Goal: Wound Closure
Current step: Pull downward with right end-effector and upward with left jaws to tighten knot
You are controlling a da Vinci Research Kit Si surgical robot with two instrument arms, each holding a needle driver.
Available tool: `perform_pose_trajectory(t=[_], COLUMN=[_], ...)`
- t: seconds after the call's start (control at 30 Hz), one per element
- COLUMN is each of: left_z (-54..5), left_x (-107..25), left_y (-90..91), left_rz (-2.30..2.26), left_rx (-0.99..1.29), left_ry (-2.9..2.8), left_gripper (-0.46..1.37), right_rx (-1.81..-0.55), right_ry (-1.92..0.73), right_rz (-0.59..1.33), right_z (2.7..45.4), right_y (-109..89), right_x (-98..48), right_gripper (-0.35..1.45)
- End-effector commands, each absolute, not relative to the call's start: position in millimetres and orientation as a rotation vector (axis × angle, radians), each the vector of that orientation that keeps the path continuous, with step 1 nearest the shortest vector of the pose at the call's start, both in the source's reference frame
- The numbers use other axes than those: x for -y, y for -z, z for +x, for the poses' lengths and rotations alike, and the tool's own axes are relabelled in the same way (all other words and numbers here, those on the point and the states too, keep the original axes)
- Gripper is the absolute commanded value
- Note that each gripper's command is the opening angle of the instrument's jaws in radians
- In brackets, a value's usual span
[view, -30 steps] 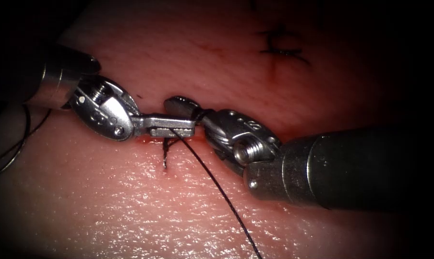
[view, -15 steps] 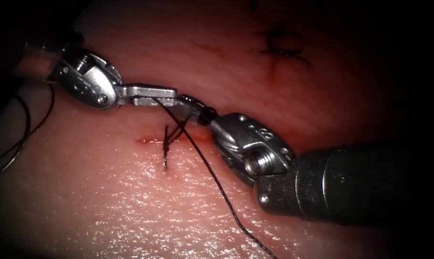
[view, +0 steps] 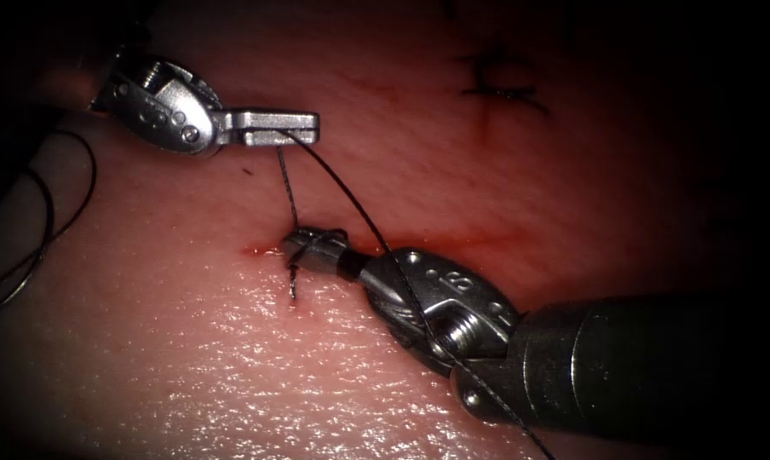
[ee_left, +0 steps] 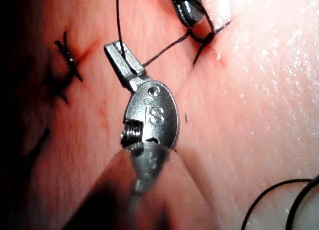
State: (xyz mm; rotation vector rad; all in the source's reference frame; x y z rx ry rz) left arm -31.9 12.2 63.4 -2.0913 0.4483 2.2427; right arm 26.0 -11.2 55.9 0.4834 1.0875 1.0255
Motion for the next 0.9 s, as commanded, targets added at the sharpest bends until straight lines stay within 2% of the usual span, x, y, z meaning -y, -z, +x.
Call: perform_pose_trajectory(t=[0.03, 0.13, 0.47, 0.9], left_z=[-32.3, -34.4, -38.1, -37.2], left_x=[-12.5, -13.9, -12.9, -13.9], left_y=[-63.4, -63.9, -66.1, -65.3], left_rz=[-2.075, -1.893, -1.530, -0.716], left_rx=[-0.478, -0.622, -0.710, -1.130], left_ry=[-2.283, -2.468, -2.891, -3.403], left_gripper=[-0.35, -0.35, -0.35, -0.35], right_rx=[-1.082, -1.070, -1.045, -0.990], right_ry=[-1.007, -0.963, -0.955, -0.861], right_rz=[0.501, 0.532, 0.565, 0.636], right_z=[26.0, 26.3, 26.3, 28.2], right_y=[-56.1, -56.6, -57.0, -58.6], right_x=[11.3, 11.8, 12.1, 13.9], right_gripper=[-0.35, -0.35, -0.35, -0.35])
